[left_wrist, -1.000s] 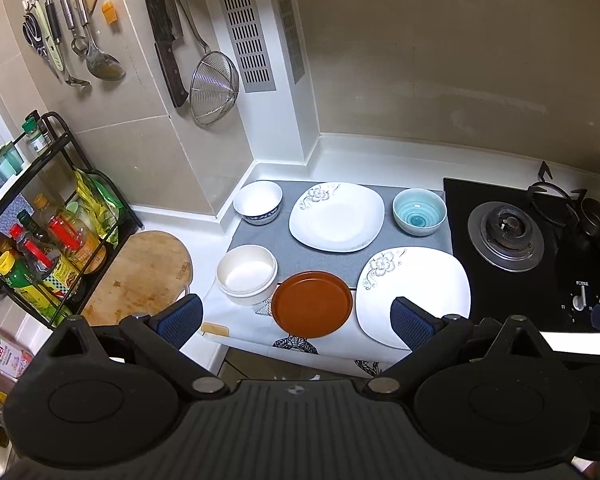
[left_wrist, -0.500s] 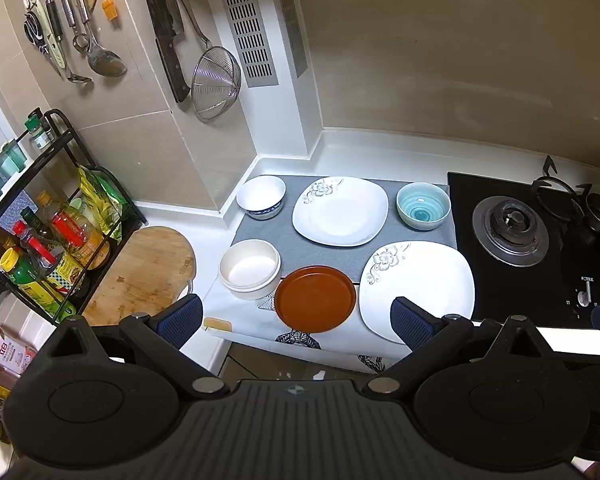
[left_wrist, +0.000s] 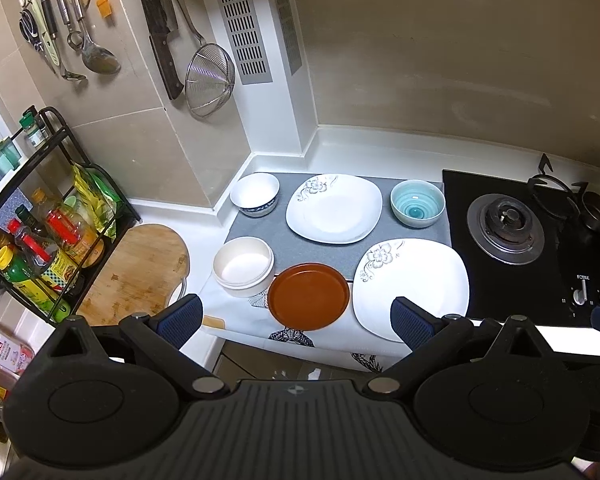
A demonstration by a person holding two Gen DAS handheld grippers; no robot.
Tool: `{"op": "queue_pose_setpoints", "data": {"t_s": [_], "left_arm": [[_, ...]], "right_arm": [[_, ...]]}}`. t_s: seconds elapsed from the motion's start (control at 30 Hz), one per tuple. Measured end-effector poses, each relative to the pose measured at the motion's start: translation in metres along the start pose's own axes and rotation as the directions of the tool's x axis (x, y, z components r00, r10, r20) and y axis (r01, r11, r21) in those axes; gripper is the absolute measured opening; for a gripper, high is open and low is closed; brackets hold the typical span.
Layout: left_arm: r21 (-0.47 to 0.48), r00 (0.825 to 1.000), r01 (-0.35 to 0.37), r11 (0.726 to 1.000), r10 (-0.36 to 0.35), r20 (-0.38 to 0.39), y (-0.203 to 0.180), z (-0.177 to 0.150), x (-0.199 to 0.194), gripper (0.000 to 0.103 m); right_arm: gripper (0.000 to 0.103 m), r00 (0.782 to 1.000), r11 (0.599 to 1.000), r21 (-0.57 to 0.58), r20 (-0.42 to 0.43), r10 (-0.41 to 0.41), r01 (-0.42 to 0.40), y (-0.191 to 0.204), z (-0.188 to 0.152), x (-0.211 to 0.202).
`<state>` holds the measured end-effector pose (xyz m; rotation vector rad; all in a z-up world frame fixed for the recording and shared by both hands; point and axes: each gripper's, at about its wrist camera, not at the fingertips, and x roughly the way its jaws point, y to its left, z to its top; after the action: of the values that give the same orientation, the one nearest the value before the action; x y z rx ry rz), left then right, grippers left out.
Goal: Organize plates and bowls
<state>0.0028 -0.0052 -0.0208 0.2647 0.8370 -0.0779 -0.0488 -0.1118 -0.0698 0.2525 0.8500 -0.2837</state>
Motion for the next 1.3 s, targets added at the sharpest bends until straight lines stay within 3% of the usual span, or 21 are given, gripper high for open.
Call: {"op": "queue_pose_setpoints", "data": {"t_s": [0.77, 0.9, 1.07, 1.17, 1.3], "left_arm": [[-0.021, 1.000, 0.011, 1.000, -0.011, -0.015, -0.009, -0.006, 0.026, 0.100], [-0.038, 0.999, 0.032, 0.999, -0.033, -0.011, -0.009, -0.011, 0.047, 0.101], [-0.073, 0.994, 0.104, 0.992, -0.107, -0.028, -0.003, -0.034, 0.105, 0.103], [-0.031, 0.979, 0.200, 0.979, -0.201, -0.023, -0.003, -0.045, 0.135, 0.100], [-0.030, 0.912, 0.409, 0.912, -0.409, 0.011, 0.009, -0.042, 0.174, 0.096]], "right_arm": [[0.103, 0.999, 1.000, 0.006, -0.041, 0.003, -0.002, -0.008, 0.001, 0.030], [0.103, 0.999, 1.000, 0.008, -0.053, 0.013, -0.013, -0.007, 0.000, 0.053], [0.103, 0.996, 0.998, -0.026, -0.076, 0.049, -0.051, -0.001, -0.019, 0.101], [0.103, 0.995, 0.992, -0.086, -0.050, 0.084, -0.088, 0.002, -0.028, 0.120], [0.103, 0.989, 0.988, -0.057, 0.020, 0.145, -0.143, -0.010, -0.026, 0.139]]}}
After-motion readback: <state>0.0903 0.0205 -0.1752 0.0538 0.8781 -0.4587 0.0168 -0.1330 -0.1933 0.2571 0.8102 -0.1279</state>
